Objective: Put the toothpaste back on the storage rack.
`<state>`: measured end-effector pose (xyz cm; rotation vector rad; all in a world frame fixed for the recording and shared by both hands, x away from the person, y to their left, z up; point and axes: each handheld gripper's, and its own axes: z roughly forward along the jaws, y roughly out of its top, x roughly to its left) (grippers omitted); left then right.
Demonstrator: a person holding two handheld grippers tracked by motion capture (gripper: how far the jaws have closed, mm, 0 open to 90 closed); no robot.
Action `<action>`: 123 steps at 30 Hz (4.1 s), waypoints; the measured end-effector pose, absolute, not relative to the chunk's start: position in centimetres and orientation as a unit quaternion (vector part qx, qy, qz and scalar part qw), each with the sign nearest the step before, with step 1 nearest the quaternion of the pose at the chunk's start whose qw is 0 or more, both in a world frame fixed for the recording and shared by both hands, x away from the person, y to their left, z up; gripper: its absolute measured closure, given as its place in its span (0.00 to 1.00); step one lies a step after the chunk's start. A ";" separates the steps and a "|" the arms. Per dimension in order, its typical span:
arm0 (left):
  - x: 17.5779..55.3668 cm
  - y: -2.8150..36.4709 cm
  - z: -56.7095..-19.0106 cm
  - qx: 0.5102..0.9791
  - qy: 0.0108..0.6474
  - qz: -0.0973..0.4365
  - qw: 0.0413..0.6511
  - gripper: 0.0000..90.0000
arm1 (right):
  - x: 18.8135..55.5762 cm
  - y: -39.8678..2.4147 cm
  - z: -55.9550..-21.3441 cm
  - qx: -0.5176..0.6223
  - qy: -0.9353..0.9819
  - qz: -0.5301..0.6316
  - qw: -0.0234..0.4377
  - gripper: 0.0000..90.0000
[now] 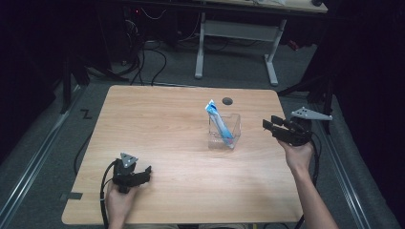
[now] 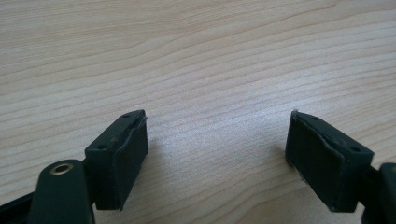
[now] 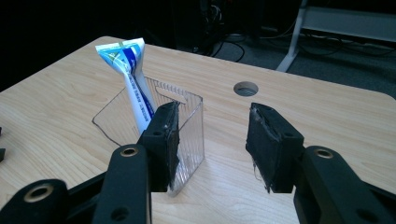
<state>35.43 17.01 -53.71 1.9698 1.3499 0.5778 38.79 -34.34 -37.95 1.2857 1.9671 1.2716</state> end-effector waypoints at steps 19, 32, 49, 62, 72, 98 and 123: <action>35.4 17.0 -53.7 0.755 0.517 0.222 0.336 0.24 | 37.3 -36.0 -39.7 0.485 0.704 0.465 0.229 0.60; 35.4 17.0 -53.7 0.755 0.518 0.222 0.336 0.24 | 36.6 -36.6 -40.7 0.493 0.696 0.470 0.227 0.60; 35.4 17.0 -53.7 0.755 0.518 0.222 0.336 0.24 | 35.8 -37.3 -42.4 0.506 0.689 0.470 0.220 0.60; 35.4 17.0 -53.7 0.755 0.518 0.222 0.336 0.24 | 35.6 -37.3 -43.5 0.512 0.688 0.466 0.216 0.61; 35.4 17.0 -53.7 0.755 0.518 0.222 0.336 0.24 | 35.5 -37.1 -44.3 0.515 0.690 0.463 0.213 0.61; 35.4 17.0 -53.7 0.755 0.518 0.222 0.336 0.24 | 35.4 -36.4 -46.3 0.519 0.699 0.447 0.207 0.60; 35.4 17.0 -53.7 0.755 0.518 0.222 0.336 0.24 | 35.6 -35.1 -49.3 0.531 0.705 0.419 0.212 0.58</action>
